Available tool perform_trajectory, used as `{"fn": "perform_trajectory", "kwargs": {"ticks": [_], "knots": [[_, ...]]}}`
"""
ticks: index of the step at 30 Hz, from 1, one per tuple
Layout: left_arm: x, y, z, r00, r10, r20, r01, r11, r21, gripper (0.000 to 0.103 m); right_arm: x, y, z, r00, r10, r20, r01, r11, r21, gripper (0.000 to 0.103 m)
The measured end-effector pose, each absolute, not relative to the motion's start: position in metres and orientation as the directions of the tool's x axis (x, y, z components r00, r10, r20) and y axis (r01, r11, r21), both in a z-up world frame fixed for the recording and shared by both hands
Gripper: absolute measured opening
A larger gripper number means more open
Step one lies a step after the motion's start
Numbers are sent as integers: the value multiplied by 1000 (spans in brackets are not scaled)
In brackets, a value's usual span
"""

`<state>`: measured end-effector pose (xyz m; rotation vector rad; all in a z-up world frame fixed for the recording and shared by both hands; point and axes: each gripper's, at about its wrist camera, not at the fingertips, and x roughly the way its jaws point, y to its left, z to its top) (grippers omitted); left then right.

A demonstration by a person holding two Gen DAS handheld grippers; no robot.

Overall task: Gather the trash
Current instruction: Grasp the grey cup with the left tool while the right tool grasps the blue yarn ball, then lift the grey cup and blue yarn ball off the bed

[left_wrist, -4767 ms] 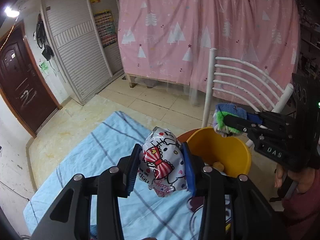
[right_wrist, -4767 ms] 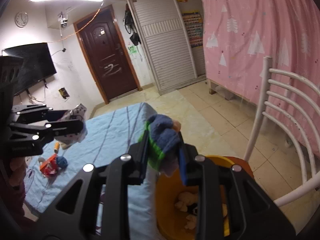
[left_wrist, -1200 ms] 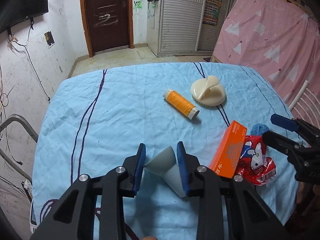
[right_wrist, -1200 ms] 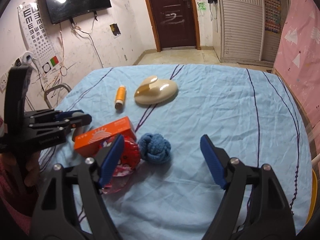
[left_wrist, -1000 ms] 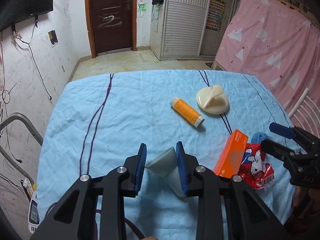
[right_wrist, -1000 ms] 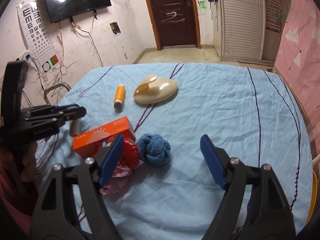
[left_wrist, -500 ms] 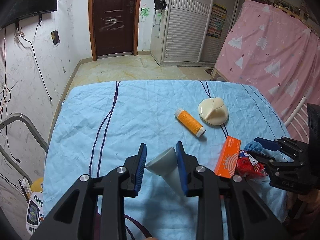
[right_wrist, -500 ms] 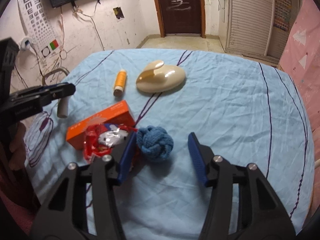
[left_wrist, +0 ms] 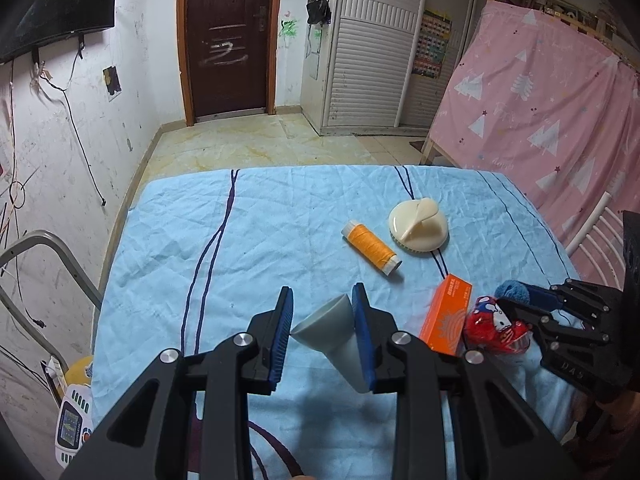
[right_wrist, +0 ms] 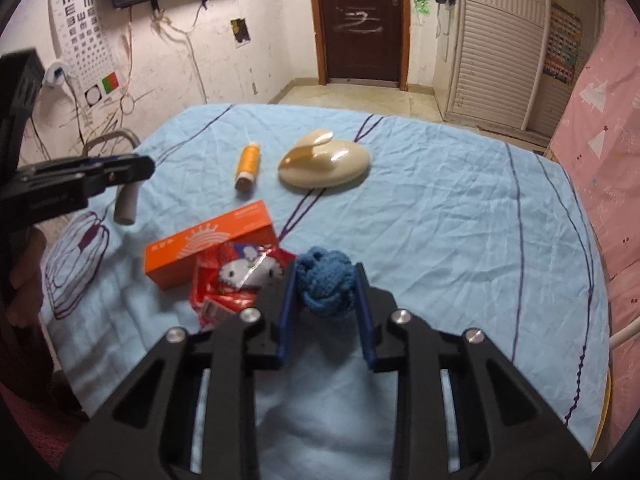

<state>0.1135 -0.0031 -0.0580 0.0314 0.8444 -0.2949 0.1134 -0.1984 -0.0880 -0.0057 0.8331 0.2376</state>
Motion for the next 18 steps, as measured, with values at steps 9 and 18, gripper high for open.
{"fn": "perform_trajectory", "kwargs": {"ticks": [9, 18], "knots": [[105, -17, -44, 642, -244, -727, 288, 955, -67, 21, 101, -238, -71, 685, 261, -680, -166, 965, 203, 26], [98, -37, -38, 643, -242, -727, 312, 949, -40, 21, 91, -282, -72, 690, 344, -638, -122, 923, 365, 26]]}}
